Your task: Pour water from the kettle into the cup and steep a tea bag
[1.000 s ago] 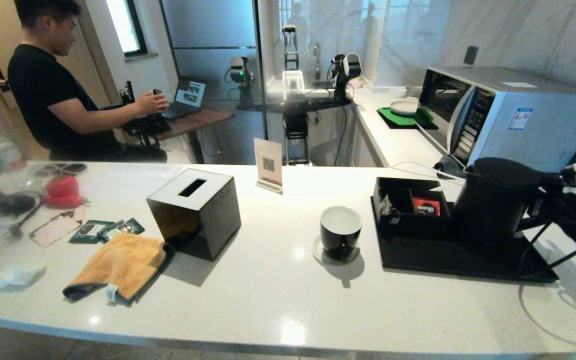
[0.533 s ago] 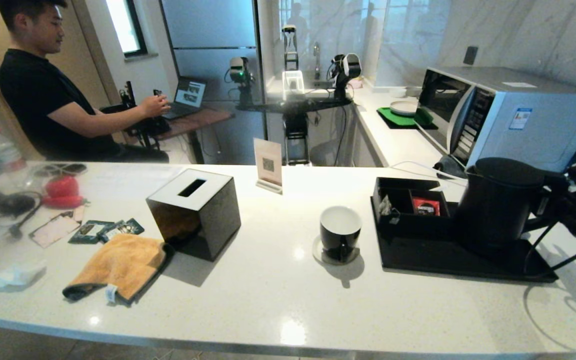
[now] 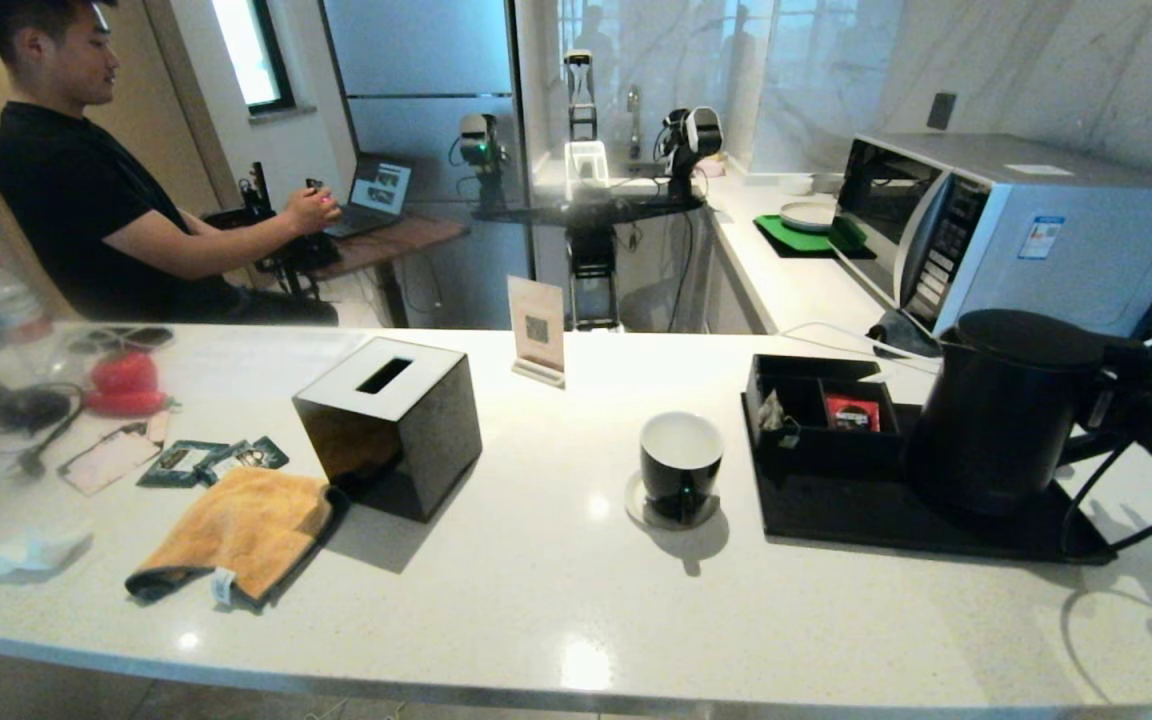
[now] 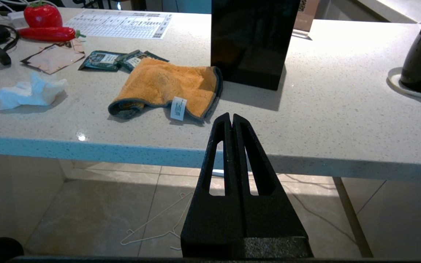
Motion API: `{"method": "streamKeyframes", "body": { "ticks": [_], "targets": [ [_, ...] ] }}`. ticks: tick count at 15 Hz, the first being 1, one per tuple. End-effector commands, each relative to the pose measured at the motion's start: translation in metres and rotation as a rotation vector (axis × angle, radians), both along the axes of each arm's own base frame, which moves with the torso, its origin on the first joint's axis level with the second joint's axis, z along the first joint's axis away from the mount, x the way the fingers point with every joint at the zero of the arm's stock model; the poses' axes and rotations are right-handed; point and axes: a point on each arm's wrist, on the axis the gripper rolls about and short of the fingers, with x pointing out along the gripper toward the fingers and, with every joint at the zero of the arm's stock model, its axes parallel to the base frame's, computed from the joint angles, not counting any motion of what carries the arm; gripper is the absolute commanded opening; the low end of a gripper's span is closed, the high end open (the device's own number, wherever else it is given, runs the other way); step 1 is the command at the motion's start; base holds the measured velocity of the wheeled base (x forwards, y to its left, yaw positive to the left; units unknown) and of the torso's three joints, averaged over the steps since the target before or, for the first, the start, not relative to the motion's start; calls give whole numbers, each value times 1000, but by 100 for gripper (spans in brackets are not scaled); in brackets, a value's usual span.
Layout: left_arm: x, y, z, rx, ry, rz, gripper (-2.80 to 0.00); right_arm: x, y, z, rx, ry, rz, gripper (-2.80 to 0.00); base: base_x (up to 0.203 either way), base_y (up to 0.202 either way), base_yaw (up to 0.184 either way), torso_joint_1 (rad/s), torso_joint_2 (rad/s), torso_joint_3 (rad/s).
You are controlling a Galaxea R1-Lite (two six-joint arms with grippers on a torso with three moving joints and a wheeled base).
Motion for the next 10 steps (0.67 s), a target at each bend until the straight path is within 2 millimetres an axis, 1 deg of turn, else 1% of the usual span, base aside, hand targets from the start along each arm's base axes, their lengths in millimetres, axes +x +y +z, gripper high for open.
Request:
{"method": "streamKeyframes", "body": {
  "ticks": [1, 7, 10],
  "targets": [
    [0, 0, 0, -1, 1, 1, -280, -10, 5, 11, -10, -19, 1, -280, 0, 0, 0, 0, 0, 0],
    [0, 0, 0, -1, 1, 1, -280, -38, 17, 24, -11, -22, 0, -280, 0, 0, 0, 0, 0, 0],
    [0, 0, 0, -1, 1, 1, -280, -55, 25, 32, -12, -27, 1, -280, 0, 0, 0, 0, 0, 0]
  ]
}}
